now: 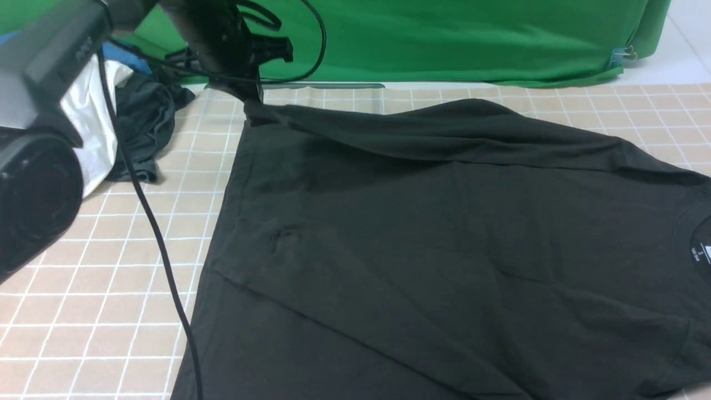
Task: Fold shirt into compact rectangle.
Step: 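Fold the left side of the dark shirt inward over its body with the left gripper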
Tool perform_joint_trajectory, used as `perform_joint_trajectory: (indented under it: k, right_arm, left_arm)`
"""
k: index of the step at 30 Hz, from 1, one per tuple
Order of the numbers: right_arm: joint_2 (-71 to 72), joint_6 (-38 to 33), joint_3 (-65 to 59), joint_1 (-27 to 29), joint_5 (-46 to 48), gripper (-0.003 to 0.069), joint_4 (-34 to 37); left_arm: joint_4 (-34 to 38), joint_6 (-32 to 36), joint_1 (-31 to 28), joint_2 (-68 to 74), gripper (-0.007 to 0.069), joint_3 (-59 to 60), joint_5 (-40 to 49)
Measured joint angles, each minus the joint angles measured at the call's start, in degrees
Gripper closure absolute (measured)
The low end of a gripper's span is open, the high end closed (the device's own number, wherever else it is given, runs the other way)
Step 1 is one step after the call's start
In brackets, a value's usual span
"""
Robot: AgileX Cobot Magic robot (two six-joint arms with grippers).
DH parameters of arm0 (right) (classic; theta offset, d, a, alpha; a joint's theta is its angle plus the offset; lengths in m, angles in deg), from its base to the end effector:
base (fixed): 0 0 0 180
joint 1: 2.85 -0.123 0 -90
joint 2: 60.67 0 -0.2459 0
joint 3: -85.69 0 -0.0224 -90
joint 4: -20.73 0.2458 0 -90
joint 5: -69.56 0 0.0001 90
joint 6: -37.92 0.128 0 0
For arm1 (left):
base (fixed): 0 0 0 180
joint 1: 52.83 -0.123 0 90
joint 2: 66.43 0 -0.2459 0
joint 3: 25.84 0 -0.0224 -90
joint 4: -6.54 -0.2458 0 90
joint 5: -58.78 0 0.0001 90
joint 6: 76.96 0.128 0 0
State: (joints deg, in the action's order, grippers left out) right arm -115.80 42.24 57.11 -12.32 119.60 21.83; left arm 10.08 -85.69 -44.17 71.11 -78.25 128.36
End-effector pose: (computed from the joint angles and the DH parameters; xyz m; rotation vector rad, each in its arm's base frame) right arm 0.1907 0.0337 0.2854 -0.0980 2.3366 0.1431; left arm 0.4724 -0.0794 0.2166 -0.0133 2.7093 -0.1759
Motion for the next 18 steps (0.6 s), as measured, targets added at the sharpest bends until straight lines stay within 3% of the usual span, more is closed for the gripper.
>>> perform_joint_trajectory:
  k: [6, 18]
  right_arm:
    - [0.0, 0.0, 0.0, 0.0, 0.0, 0.0424, 0.3]
    - [0.0, 0.0, 0.0, 0.0, -1.5, 0.0424, 0.3]
  left_arm:
    - [-6.9, -2.9, 3.1, -7.9, 0.0595, 10.6, 0.0]
    - [-8.5, -5.8, 6.7, -16.0, 0.0595, 27.1, 0.2]
